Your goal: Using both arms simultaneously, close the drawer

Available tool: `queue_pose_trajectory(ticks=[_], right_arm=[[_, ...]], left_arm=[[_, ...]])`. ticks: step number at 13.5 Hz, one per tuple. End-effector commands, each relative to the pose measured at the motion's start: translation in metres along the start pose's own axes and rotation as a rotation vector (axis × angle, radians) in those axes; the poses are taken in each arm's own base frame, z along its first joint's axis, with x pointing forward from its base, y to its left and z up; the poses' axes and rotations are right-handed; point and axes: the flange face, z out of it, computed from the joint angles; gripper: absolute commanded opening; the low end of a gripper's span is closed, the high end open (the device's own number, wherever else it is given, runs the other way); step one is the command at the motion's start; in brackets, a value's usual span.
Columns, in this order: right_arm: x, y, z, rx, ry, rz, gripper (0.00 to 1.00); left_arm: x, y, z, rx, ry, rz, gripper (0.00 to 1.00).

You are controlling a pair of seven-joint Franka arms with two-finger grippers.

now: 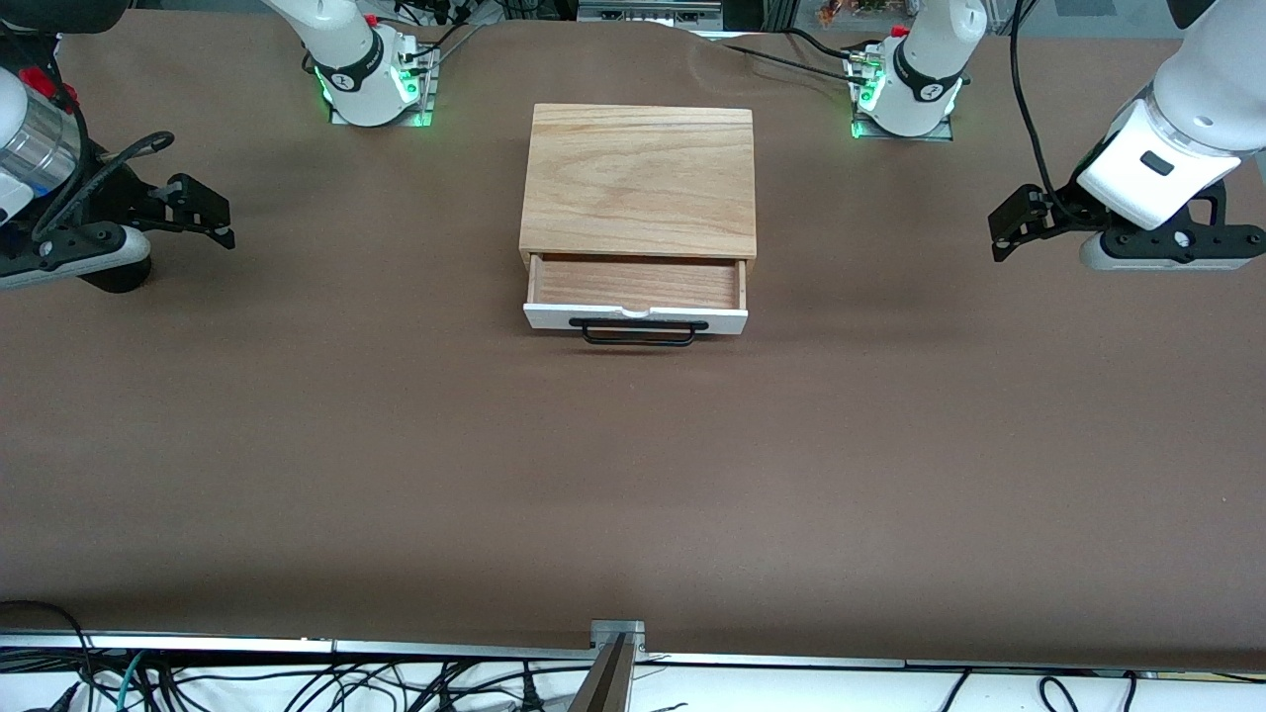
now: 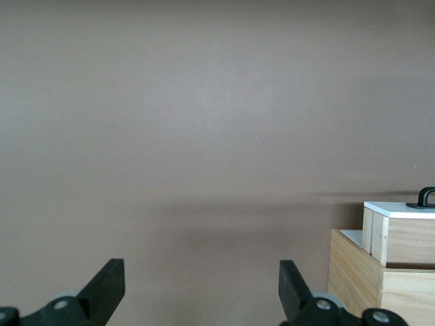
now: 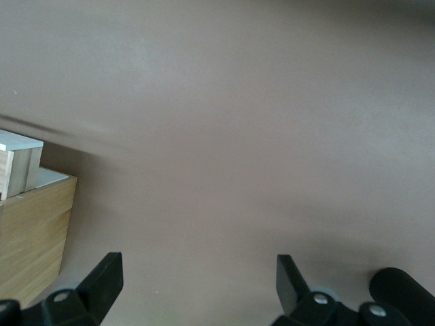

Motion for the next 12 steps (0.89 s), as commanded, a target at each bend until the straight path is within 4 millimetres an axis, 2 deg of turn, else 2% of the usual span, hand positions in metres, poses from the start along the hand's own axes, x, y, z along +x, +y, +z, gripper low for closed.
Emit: queue_pose_trajectory(ticks=[1,12], right_arm=[[0.0005,-0.0016,-0.0067,-0.009,-0.004,0.012,1.0],[-0.0017,-0.0045,-0.0038,0.002,-0.025,0.017,1.0]], left_arm=[[-0.0093,-0.0014,-0.0017,-0.014,-0.005,0.014,1.0],[-0.0093,-0.0014,0.0015,-0.013,-0.013,0.018,1.0]])
